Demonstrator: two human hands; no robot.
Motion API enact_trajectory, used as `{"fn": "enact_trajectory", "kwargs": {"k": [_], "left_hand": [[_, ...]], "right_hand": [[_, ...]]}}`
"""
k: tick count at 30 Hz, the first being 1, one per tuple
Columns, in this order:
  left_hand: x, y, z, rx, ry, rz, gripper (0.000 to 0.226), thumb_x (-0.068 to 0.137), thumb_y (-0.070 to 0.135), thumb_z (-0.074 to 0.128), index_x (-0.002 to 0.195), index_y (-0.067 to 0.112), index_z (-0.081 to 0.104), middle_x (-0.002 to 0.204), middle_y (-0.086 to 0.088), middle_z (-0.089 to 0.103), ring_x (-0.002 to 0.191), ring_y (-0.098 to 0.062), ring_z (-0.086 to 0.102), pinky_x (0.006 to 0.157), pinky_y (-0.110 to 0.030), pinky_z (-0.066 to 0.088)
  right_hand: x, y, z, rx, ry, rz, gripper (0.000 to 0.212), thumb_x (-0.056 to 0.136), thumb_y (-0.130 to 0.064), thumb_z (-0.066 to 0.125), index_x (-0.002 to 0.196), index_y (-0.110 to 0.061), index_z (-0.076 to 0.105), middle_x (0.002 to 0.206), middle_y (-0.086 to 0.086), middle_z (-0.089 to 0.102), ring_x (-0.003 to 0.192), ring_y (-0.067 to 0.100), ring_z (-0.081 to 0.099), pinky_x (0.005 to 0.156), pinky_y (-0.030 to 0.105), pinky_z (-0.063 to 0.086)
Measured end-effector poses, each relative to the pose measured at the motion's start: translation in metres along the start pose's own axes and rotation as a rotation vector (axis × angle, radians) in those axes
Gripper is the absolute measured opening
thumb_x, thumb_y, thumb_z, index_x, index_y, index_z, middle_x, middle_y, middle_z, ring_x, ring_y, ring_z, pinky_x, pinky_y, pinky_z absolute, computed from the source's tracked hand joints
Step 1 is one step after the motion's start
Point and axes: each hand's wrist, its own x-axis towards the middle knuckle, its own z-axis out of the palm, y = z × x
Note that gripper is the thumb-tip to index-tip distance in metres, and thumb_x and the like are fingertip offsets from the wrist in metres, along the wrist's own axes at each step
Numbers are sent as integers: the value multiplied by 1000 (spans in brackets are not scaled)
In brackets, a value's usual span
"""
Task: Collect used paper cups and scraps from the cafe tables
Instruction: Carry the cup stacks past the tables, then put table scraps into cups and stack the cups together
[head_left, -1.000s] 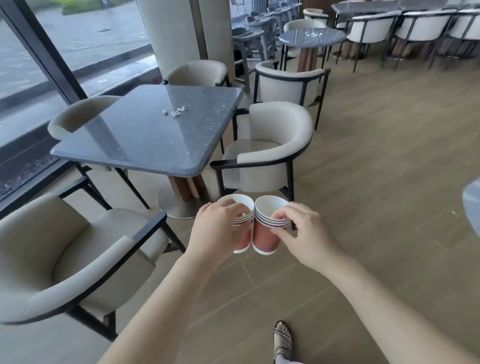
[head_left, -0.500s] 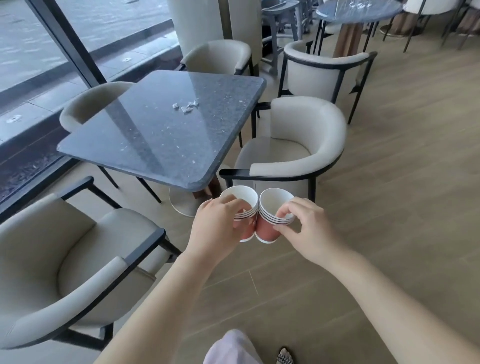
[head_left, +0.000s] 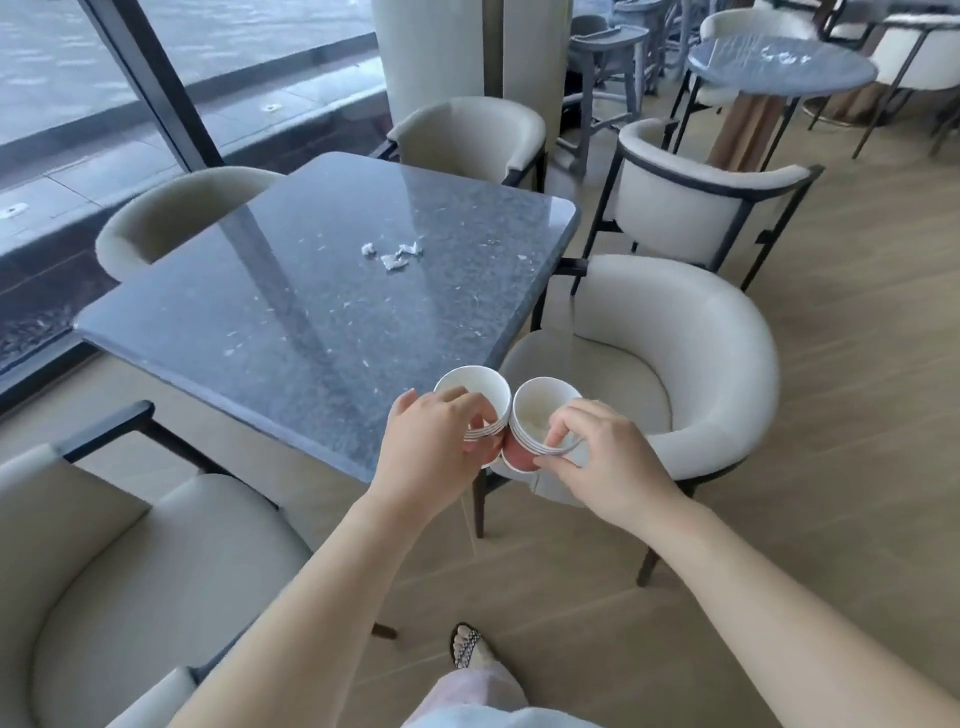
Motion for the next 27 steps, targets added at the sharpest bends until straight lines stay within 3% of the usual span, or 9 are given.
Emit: {"fn": "enact_trajectory", "kwargs": {"k": [3,6,9,15,19,22,27], "left_hand": [[50,-35,-3,15,-8,-11,14,69,26,72,75,22,60,78,7,65,62,-22,52,76,-31,34],[89,-71,-4,23,-39,-60,15,73,31,70,83,21,63,87,6,68,76,-22,60,85,-36,36],[115,-103,-2,49,-76,-97,14,76,32,68,87,23,63,92,7,67,83,-21,61,90,-38,37],[161,-163,6,109,-141,-206,10,77,28,64,83,20,63,90,4,66,83,-25,60,82,-32,35],[192,-188,16,151,-193,-283,13,79,30,61,88,21,62,94,4,65,86,-26,60,74,-28,33],[217,-205,26,171,-219,-349,14,81,30,59,90,19,60,95,3,63,88,-26,59,67,-27,28],[251,-230,45,219,-296,-384,17,84,30,56,97,19,59,101,2,62,96,-25,57,75,-31,35]], "right_hand": [[65,-1,14,-33,-43,-12,27,72,-17,74,69,-25,48,83,-10,57,88,12,49,70,27,40],[119,0,32,-13,-47,-45,21,71,-16,74,69,-15,53,81,-4,60,84,16,49,67,22,34],[159,2,53,-4,-79,-42,20,72,-17,74,69,-13,54,81,-3,59,83,16,49,69,26,37],[242,13,96,-54,-259,-77,26,76,-19,70,69,-23,45,80,-13,49,84,10,43,62,28,37],[296,24,116,-49,-366,-141,27,77,-15,67,69,-24,43,86,-6,54,86,14,45,60,24,26],[333,35,132,-57,-413,-171,20,78,-16,66,73,-20,47,90,-3,56,89,16,46,61,25,28],[375,53,161,-108,-484,-186,20,82,-17,62,74,-21,44,94,0,56,94,21,47,69,29,34]]}}
